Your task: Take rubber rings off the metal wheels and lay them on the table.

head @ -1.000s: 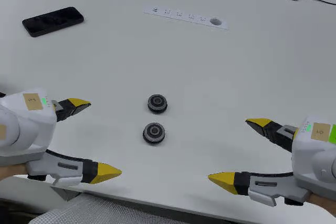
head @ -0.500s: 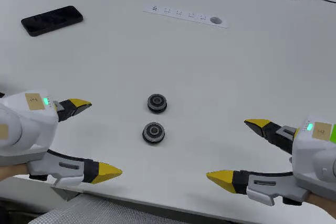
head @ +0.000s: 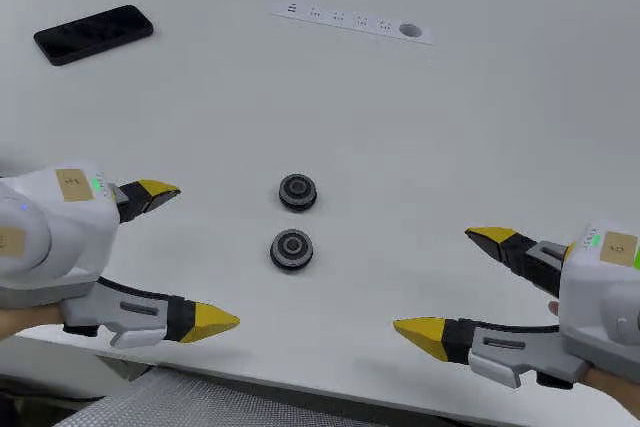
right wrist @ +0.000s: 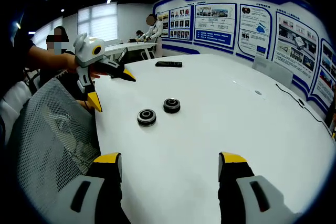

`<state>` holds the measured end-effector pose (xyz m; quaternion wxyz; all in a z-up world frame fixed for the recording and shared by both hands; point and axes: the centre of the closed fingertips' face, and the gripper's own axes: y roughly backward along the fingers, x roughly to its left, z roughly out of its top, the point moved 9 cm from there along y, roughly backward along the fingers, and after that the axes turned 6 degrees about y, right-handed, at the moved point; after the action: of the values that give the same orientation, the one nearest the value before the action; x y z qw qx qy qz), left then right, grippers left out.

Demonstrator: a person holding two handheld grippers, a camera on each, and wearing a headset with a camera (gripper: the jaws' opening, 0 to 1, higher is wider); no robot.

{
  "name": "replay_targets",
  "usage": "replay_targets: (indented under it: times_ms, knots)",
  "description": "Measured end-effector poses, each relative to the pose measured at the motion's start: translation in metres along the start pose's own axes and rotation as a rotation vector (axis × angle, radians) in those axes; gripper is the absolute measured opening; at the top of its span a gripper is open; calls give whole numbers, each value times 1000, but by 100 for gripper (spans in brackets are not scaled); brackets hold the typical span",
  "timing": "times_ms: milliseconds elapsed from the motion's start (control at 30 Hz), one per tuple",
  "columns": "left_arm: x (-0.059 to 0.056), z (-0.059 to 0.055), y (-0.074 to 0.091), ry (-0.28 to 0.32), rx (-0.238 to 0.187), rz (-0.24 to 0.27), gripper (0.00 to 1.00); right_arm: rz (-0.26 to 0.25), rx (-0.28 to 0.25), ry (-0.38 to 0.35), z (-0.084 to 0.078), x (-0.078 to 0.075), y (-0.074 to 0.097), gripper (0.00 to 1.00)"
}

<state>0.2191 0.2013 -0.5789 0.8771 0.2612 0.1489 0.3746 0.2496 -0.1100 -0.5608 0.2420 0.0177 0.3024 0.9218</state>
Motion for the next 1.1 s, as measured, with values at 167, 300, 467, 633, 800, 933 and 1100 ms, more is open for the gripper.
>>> replay_targets:
  times_ms: [167, 300, 467, 633, 800, 933, 1100]
  knots:
    - [0, 1, -5, -6, 12, -10, 93, -8, -9, -30, -2, -2, 1, 75]
    - [1, 3, -7, -9, 2, -7, 92, -14, -16, -53, -2, -4, 1, 74]
    - [0, 5, -12, -18, -1, -18, 90, -9, -14, -64, -3, -4, -2, 73]
    - [0, 8, -18, -18, 0, -28, 88, -5, 4, -62, -3, -6, -4, 71]
    - [-2, 12, -22, -32, -4, -42, 85, -6, -6, -77, -3, -6, -4, 69]
    - [-6, 19, -26, -28, -14, -53, 81, -7, 5, -90, -6, -7, -6, 67]
    - [-9, 26, -32, -43, -15, -62, 78, -5, 1, -120, -6, -7, -7, 65]
